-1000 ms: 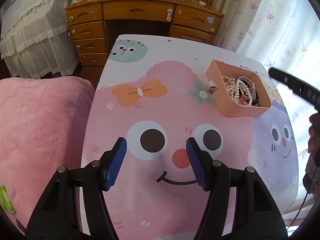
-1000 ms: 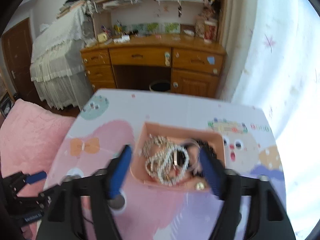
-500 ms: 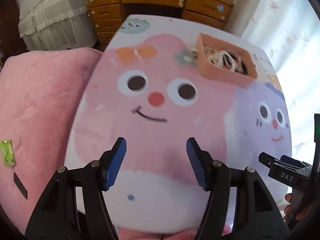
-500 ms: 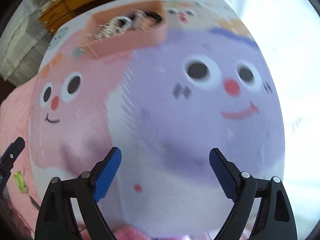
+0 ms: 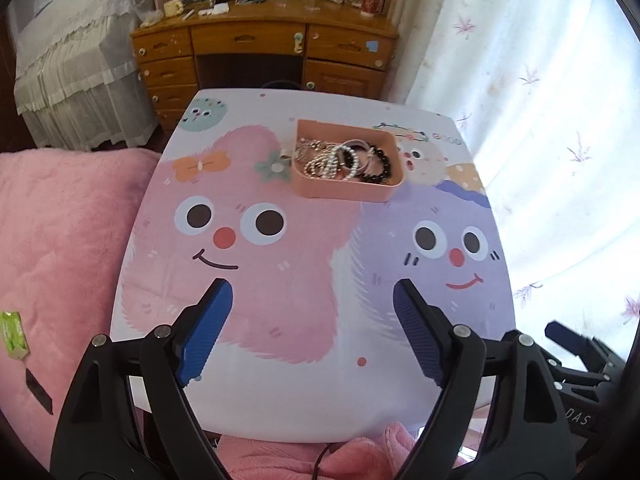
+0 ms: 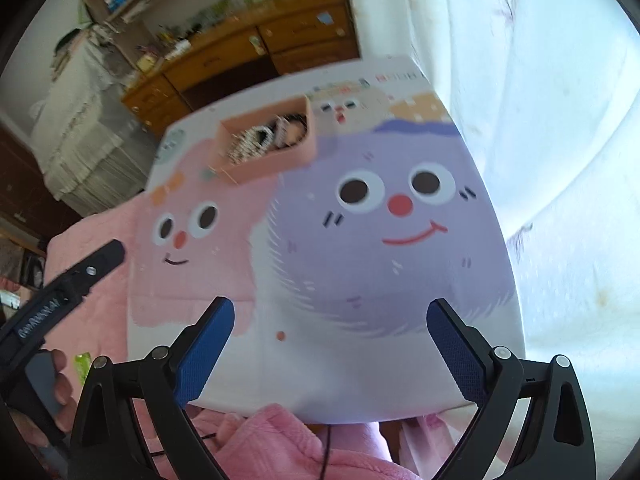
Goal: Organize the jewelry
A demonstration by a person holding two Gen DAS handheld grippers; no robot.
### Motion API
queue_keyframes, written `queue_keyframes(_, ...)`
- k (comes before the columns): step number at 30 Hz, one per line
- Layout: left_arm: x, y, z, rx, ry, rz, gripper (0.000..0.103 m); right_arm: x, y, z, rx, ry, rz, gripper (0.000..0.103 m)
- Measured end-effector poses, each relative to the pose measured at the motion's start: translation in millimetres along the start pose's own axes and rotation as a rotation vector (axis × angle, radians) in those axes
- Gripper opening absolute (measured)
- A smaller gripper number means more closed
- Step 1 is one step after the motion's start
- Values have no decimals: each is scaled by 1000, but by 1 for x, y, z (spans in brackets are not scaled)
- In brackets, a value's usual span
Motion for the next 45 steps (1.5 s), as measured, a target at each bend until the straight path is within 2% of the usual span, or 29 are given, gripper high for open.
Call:
queue_keyframes(6, -16, -20, -19, -19, 69, 45, 88, 25, 8, -37, -125, 37, -84, 99)
queue_keyframes(8, -18, -24, -26, -38, 95, 53, 103, 31, 11, -48, -151, 38, -89, 100)
queue_keyframes(14, -10, -31, -46, -97, 134, 28, 103, 34, 7, -48, -134, 62, -100, 102)
queue_keyframes(27, 0, -36, -54, -116, 133, -33, 103, 42, 7, -44, -146, 54, -167, 102)
queue_keyframes(45, 3, -39, -55, -113, 138, -30, 103, 43, 1, -37, -124, 49, -158, 102)
Point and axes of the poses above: each gripper's, at about its wrist camera, not at the fingertips, and z roughly the way its jaws point, x to its left, y to its top, the point moved 6 cm from there along z, roughly the way its jaws point, and after that the axes turned 6 degrees about x, right-handed, at the moved point
